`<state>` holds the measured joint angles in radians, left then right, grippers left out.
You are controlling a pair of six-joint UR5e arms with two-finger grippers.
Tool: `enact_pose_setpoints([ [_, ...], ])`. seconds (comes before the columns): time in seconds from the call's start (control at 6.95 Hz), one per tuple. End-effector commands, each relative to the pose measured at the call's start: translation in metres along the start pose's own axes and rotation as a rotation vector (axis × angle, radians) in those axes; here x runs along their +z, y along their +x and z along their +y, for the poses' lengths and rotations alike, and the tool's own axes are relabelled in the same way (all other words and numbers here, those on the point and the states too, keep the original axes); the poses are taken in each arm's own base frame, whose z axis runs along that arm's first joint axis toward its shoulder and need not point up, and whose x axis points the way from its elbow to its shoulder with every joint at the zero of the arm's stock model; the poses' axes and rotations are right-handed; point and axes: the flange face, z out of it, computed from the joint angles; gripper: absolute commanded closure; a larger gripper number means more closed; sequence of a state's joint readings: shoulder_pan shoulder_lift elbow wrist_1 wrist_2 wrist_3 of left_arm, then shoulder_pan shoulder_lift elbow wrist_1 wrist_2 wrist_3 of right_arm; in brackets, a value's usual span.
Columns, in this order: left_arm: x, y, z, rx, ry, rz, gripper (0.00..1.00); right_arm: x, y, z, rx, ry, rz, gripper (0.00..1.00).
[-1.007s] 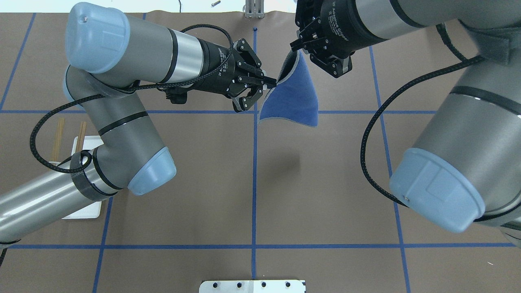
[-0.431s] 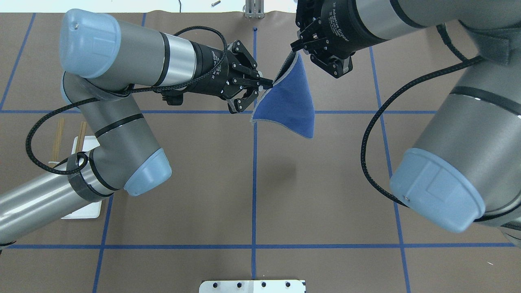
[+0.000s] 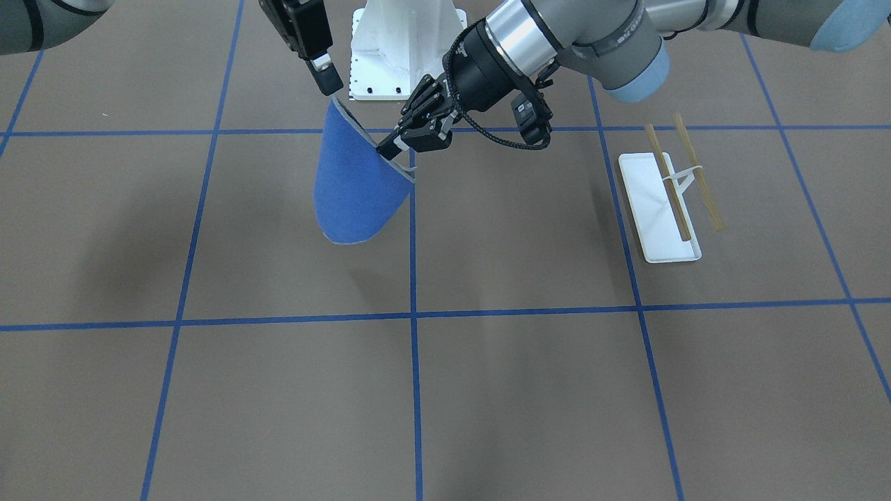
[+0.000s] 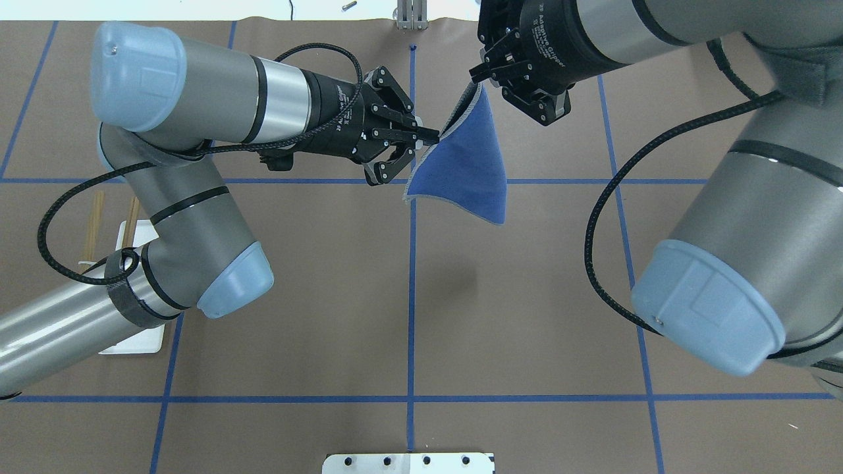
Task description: Hang towel on rack
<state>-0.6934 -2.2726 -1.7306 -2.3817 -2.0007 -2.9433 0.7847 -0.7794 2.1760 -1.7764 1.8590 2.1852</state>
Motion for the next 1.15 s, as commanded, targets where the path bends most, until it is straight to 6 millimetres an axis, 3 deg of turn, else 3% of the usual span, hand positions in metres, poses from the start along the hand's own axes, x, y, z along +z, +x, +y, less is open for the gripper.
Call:
enact_pose_setpoints([
  [0.0,-0.001,0.000,-0.003,0.021,0.001,0.002,1.00,-0.004,0.003,-0.002,-0.010,-0.013,-0.024,0.00],
  [0.29,-0.004,-0.003,-0.010,0.098,0.002,0.001,1.00,-0.008,0.009,-0.008,-0.013,-0.011,-0.030,0.00],
  [0.43,-0.018,-0.013,-0.023,0.217,0.007,-0.008,1.00,-0.013,0.021,-0.018,-0.059,-0.001,-0.026,0.00],
  [0.58,-0.035,-0.024,-0.043,0.371,0.024,-0.021,1.00,-0.023,0.040,-0.038,-0.127,0.020,-0.022,0.00],
  [0.72,-0.048,-0.037,-0.075,0.527,0.056,-0.057,1.00,-0.017,0.052,-0.051,-0.189,0.041,0.005,0.00],
  [1.01,-0.102,-0.039,-0.130,0.827,0.037,-0.137,1.00,-0.012,0.057,-0.057,-0.206,0.050,0.023,0.00],
])
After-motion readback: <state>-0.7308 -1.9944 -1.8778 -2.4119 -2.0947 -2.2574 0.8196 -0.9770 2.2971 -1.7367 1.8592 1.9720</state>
